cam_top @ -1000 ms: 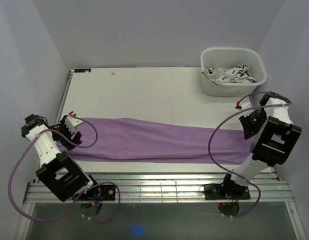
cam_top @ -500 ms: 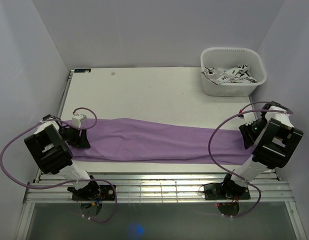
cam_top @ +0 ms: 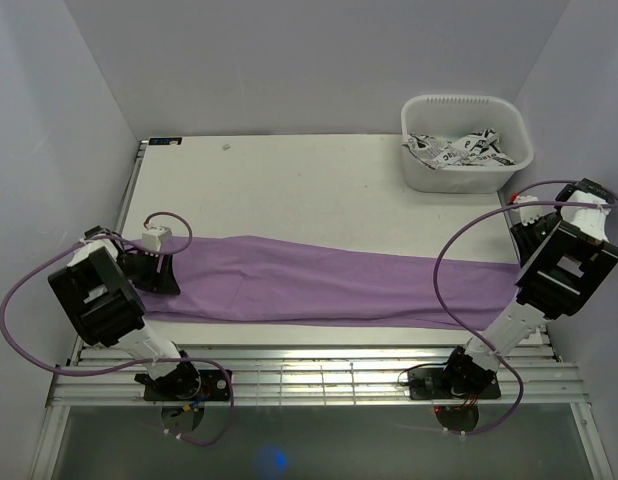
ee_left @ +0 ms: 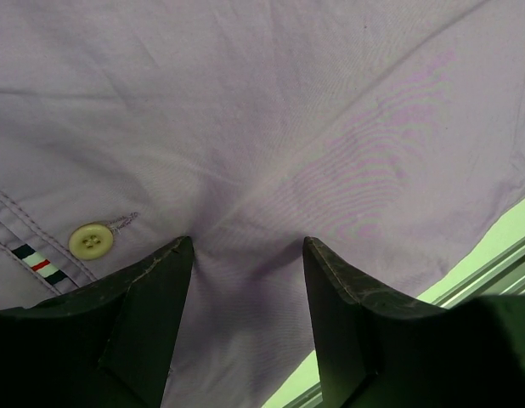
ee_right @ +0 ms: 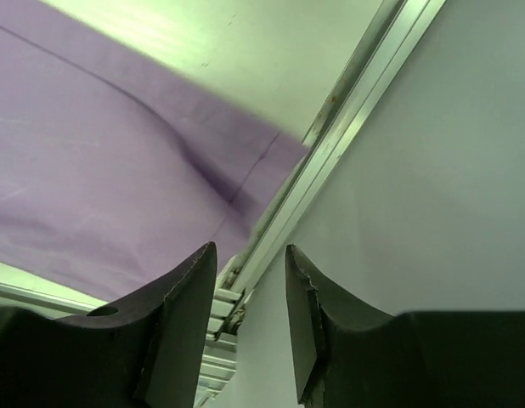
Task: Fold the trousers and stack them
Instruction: Fold the trousers
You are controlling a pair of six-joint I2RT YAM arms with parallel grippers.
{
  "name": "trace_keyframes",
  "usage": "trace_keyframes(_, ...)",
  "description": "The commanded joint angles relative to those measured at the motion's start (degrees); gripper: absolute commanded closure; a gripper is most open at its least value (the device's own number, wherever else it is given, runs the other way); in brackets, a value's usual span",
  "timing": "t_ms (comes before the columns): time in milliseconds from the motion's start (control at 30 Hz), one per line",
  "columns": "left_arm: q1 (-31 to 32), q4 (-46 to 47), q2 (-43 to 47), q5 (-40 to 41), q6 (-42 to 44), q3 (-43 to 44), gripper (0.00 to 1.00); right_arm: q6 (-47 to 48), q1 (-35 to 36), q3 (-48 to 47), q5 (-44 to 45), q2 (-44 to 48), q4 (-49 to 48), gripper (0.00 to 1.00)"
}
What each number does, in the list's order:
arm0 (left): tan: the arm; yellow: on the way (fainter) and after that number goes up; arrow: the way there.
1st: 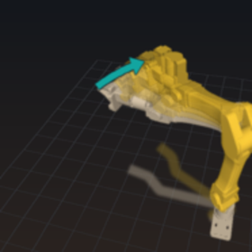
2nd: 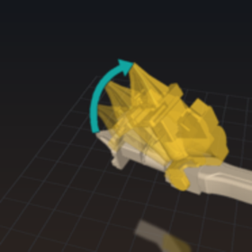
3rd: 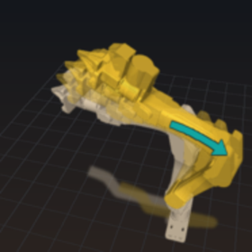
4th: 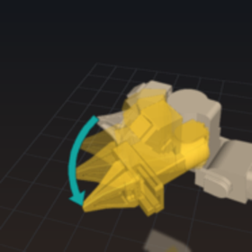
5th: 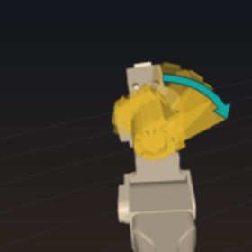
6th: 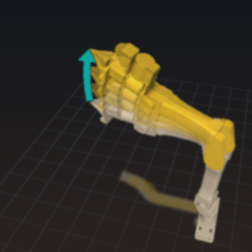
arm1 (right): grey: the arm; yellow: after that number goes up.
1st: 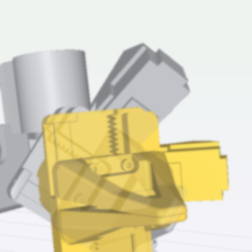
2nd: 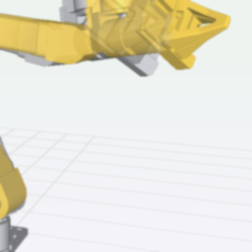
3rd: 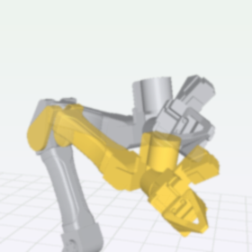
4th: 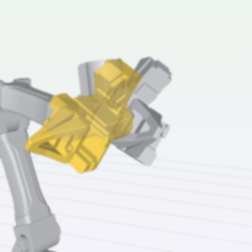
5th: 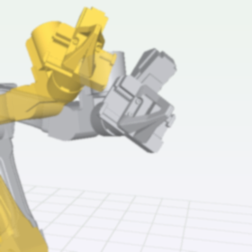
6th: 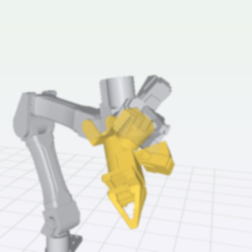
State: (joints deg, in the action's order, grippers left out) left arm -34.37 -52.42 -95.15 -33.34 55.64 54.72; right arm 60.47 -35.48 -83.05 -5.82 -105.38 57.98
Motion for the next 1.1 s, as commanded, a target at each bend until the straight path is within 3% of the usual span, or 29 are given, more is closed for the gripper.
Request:
trace_keyframes(0, -0.5, 7.8, -2.8, 11.9, 3.1, -1.3, 0.32, 7.5, 0.4, -5.7, -0.6, -2.9, 4.6, 0.56)
trace_keyframes(333, -0.5, 7.8, -3.2, 12.3, 3.5, -0.8, 0.3, 14.9, 1.2, -1.8, -0.3, -3.9, 9.9, 0.5)
trace_keyframes(600, -0.5, 7.7, -3.1, 12.5, 3.9, -0.5, 0.3, 15.2, 2.2, 1.7, 2.5, -5.1, 6.3, 0.52)
trace_keyframes(700, -0.4, 7.8, -3.0, 12.7, 4.0, -0.5, 0.3, 15.0, 2.4, 1.8, 3.3, -5.8, 6.1, 0.58)
trace_keyframes(800, -0.5, 7.8, -2.8, 12.6, 4.0, -0.5, 0.3, 15.5, 2.6, 2.1, 3.8, -5.5, 6.3, 0.74)
trace_keyframes(833, -0.4, 7.8, -2.9, 12.6, 4.0, -0.5, 0.3, 15.6, 2.6, 2.0, 3.9, -5.2, 6.4, 0.84)
trace_keyframes(900, -0.5, 7.8, -3.0, 12.5, 4.1, -0.3, 0.3, 15.8, 2.7, 2.0, 4.2, -4.5, 6.7, 0.89)
trace_keyframes(967, -0.4, 7.8, -3.2, 12.3, 4.0, -0.1, 0.3, 15.8, 2.8, 2.0, 4.8, -4.0, 6.6, 0.85)
trace_keyframes(1000, -0.4, 7.7, -3.4, 12.2, 4.0, -0.1, 0.3, 15.8, 3.0, 2.2, 5.0, -3.7, 6.2, 0.77)
trace_keyframes(1033, -0.4, 7.7, -3.5, 12.0, 4.0, 0.1, 0.3, 15.6, 3.0, 2.2, 5.3, -3.7, 5.8, 0.63)
trace_keyframes(1067, -0.4, 7.7, -3.5, 11.9, 4.0, 0.1, 0.3, 15.6, 3.0, 2.1, 5.4, -3.8, 5.5, 0.57)
